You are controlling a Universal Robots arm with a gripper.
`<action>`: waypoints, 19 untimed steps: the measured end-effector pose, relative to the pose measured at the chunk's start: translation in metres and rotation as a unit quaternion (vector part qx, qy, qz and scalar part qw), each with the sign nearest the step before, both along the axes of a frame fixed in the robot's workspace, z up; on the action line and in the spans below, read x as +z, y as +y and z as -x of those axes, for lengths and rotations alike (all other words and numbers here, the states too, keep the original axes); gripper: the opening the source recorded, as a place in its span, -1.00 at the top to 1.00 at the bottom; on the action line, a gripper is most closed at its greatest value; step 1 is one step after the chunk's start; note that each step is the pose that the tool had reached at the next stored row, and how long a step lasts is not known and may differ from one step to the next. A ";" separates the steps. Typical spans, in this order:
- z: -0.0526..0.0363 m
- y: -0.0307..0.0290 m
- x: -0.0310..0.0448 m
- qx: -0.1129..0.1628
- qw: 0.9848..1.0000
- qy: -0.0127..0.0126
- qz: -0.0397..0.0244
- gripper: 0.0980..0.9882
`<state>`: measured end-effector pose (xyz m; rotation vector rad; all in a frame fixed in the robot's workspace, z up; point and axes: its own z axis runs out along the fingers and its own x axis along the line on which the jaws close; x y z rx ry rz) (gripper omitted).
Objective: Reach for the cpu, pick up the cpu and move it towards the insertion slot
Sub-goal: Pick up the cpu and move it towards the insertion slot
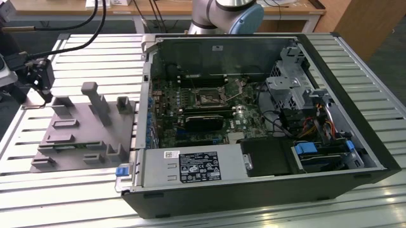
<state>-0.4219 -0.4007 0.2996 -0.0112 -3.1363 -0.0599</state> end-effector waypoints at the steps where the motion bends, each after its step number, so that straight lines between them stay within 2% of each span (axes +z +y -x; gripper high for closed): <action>1: 0.0000 0.0001 0.0023 0.000 1.000 0.000 0.000 0.00; 10: 0.0000 0.0008 0.0221 0.000 1.000 0.000 0.000 0.00; 19: 0.0000 0.0011 0.0370 0.000 1.000 0.000 0.000 0.00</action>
